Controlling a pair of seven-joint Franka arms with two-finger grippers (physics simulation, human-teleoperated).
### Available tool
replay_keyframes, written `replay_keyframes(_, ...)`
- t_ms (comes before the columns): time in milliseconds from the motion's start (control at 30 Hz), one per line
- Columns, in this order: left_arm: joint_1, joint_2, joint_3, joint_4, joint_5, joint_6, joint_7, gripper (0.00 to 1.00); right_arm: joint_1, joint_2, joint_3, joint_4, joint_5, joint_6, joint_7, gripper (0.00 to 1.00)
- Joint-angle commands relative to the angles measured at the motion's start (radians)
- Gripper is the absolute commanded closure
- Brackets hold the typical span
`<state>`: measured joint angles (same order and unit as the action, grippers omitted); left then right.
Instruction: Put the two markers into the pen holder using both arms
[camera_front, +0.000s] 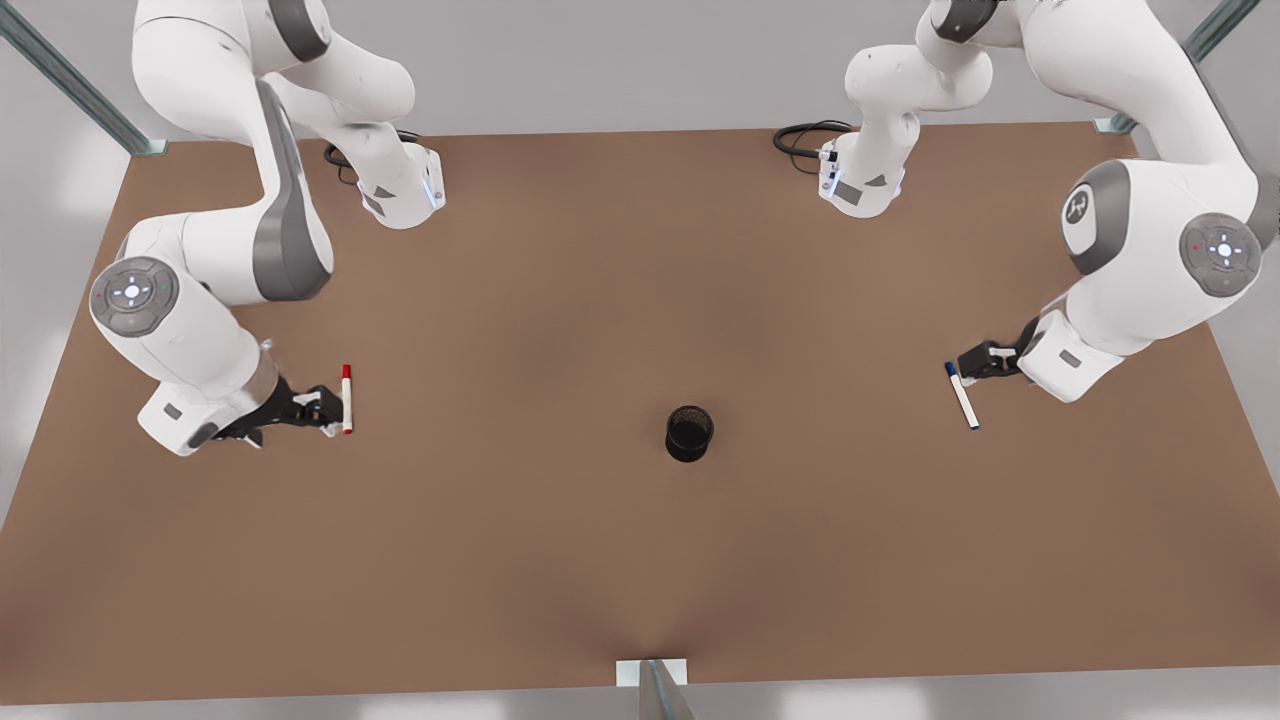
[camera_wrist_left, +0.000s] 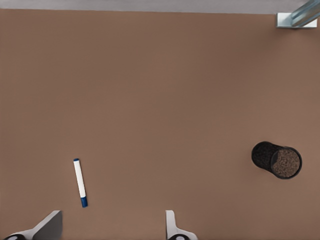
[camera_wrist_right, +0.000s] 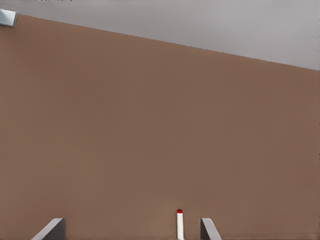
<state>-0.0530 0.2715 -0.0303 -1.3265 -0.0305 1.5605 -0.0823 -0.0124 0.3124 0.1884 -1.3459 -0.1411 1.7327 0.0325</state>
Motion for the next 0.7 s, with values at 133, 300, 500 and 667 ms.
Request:
replay_keyframes(133,0.073,0.072,0.012,-0.250,-0.025,0.346,0.033,0.00,0.006,-0.016,0.019,0.005,-0.003,-0.016,0.066,0.00)
replay_keyframes(300,0.157,0.060,0.012,-0.625,-0.078,0.774,0.067,0.00,0.032,-0.099,-0.027,-0.012,0.015,-0.081,0.078,0.00)
replay_keyframes(500,0.249,0.127,0.024,-0.775,-0.068,0.969,0.323,0.00,0.003,-0.099,-0.095,-0.298,0.097,0.110,0.073,0.00)
replay_keyframes(667,0.249,0.146,0.070,-0.806,-0.017,0.989,0.380,0.00,-0.006,-0.059,-0.092,-0.641,0.098,0.533,0.076,0.00)
